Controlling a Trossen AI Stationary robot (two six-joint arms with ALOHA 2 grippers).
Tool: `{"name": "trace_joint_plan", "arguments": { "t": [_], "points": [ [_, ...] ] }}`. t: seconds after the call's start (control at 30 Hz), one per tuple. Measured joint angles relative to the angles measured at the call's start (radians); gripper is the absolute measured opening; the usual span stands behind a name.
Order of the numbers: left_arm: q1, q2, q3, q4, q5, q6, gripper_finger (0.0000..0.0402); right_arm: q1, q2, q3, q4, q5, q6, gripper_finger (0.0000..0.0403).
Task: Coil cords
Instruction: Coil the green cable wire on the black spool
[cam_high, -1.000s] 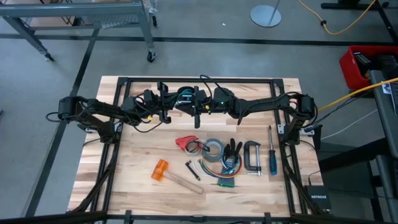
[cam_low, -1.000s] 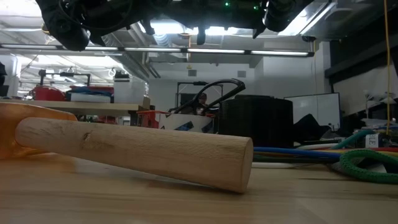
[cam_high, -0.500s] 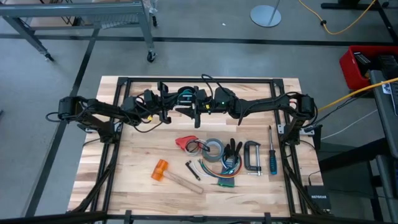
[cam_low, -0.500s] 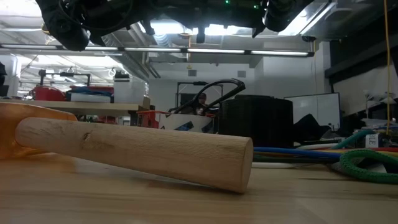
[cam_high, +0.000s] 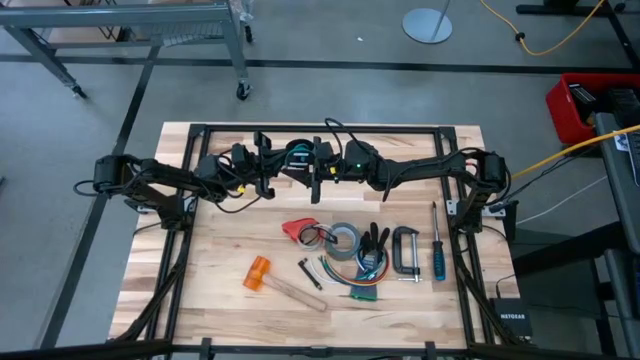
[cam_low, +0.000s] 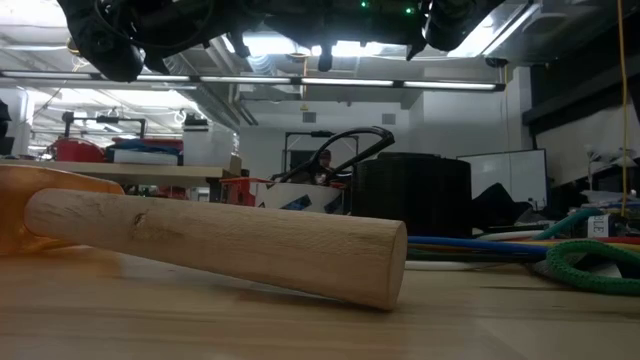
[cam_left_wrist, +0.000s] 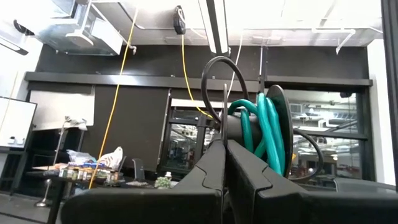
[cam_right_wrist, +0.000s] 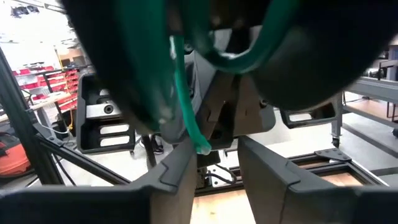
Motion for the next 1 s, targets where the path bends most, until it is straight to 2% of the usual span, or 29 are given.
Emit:
{"name": "trace_joint_plan", "arguments": {
  "t": [0.3, 0.47, 0.63, 1.0],
  "points": [
    [-0.011, 0.000, 0.000, -0.003, 0.001, 0.007, 0.0000, 0.000, 0.000, 0.000, -0.001, -0.016, -0.026, 0.0012],
    [-0.017, 0.000, 0.000, -0.003, 0.002, 0.025, 0.0000, 0.000, 0.000, 0.000, -0.017, -0.069, -0.025, 0.0018],
    [-0.017, 0.000, -0.001, -0.024, 0.001, 0.022, 0.0000, 0.000, -0.002, 0.000, -0.054, -0.070, -0.025, 0.0006],
    [-0.016, -0.023, -0.001, -0.142, -0.005, 0.002, 0.0000, 0.000, -0.124, 0.000, -0.376, -0.046, -0.148, 0.0002]
  ]
}}
